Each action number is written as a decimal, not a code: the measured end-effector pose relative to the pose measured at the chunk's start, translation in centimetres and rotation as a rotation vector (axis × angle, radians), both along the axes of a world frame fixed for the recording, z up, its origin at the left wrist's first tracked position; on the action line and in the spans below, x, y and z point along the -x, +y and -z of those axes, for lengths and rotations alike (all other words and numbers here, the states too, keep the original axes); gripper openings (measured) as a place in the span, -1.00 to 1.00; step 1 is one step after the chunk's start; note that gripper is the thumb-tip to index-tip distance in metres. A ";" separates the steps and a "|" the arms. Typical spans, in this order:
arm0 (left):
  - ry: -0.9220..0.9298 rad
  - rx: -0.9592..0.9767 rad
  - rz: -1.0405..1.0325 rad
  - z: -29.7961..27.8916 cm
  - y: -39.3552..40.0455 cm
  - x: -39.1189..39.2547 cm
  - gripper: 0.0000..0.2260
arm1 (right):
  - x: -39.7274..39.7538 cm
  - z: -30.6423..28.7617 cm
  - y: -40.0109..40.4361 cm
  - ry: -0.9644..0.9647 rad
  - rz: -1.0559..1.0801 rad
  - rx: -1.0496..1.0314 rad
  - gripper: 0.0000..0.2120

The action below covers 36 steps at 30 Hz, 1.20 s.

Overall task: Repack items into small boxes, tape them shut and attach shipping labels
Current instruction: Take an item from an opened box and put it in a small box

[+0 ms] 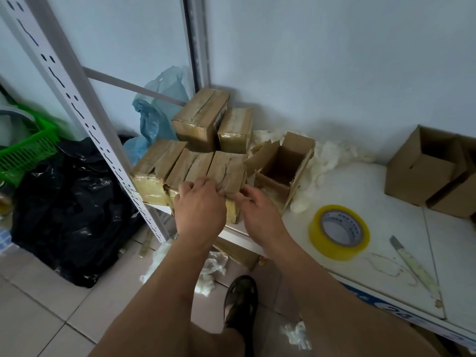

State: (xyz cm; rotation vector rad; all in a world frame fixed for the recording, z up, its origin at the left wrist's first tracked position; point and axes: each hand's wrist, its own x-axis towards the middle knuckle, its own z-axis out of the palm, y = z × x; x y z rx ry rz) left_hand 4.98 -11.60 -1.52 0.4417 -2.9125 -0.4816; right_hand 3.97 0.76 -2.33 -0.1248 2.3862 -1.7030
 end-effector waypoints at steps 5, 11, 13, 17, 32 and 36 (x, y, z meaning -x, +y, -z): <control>-0.049 0.073 -0.029 -0.8 -0.1 -0.1 -0.53 | 0.1 0.1 0.1 -0.009 -0.004 -0.015 -0.73; -0.059 0.147 -0.043 -1.0 0.4 0.5 -0.41 | 0.2 -0.1 0.4 -0.014 -0.032 -0.026 -0.70; -0.031 -0.009 -0.087 -0.9 0.3 0.9 -0.45 | 0.2 -0.2 0.6 -0.013 -0.024 0.001 -0.72; 0.065 -0.553 -0.193 -0.9 -0.5 1.3 -0.63 | 0.3 -0.6 0.8 -0.008 0.025 0.045 -0.63; 0.596 -1.394 -0.109 -5.1 1.8 -0.9 -0.86 | -1.8 -4.4 2.6 0.223 0.038 0.228 -0.73; 0.720 -1.259 0.023 -6.2 4.7 -2.2 -0.72 | -2.6 -6.2 5.0 0.285 0.106 0.335 -0.78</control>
